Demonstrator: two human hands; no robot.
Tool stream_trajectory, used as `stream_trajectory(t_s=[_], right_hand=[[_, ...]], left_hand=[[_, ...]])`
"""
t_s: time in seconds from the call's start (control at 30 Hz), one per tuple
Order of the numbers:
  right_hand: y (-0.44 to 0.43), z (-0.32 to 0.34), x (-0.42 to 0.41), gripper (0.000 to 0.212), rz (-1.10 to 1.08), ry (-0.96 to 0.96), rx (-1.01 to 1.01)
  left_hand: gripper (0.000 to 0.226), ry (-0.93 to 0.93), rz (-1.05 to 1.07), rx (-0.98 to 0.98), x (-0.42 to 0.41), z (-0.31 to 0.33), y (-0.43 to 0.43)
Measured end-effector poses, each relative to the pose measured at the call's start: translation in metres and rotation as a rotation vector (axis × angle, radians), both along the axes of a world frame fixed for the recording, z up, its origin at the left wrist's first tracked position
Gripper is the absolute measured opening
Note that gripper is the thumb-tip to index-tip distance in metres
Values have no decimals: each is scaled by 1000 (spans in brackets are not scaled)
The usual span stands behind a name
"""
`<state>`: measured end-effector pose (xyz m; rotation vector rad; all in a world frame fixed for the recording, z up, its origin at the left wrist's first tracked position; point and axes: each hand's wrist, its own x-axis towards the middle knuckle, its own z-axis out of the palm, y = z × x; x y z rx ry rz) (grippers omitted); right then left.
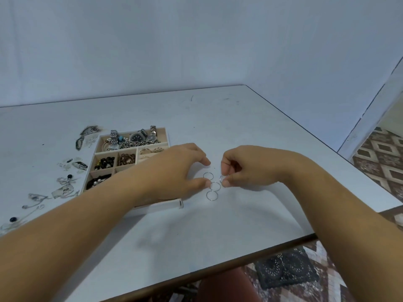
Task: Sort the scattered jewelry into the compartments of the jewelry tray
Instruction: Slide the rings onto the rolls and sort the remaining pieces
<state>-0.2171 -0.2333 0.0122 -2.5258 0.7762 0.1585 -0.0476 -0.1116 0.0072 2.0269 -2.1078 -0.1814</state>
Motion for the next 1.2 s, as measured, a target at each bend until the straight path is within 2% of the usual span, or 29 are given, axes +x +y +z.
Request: stream_trajectory(t_s=[0.17, 0.3, 0.43, 0.67, 0.8, 1.03, 1.2], right_hand=[[0, -11, -11, 12, -89, -322, 140], [4, -21, -10, 5, -121, -516, 180], [5, -25, -3, 8, -134, -529, -22], [10, -27, 1, 12, -89, -611, -133], [12, -27, 1, 13, -82, -627, -119], [12, -29, 1, 14, -86, -625, -83], [12, -30, 3, 15, -116, -638, -84]], left_hand=[[26, 95, 5, -24, -2, 0, -5], [22, 101, 17, -38, -3, -3, -10], [24, 87, 50, -43, 2, -5, -10], [12, 134, 91, -92, 3, -7, -15], [7, 181, 82, -97, 2, -7, -19], [12, 183, 80, -160, 2, -7, -17], [13, 41, 105, -258, 10, -4, -6]])
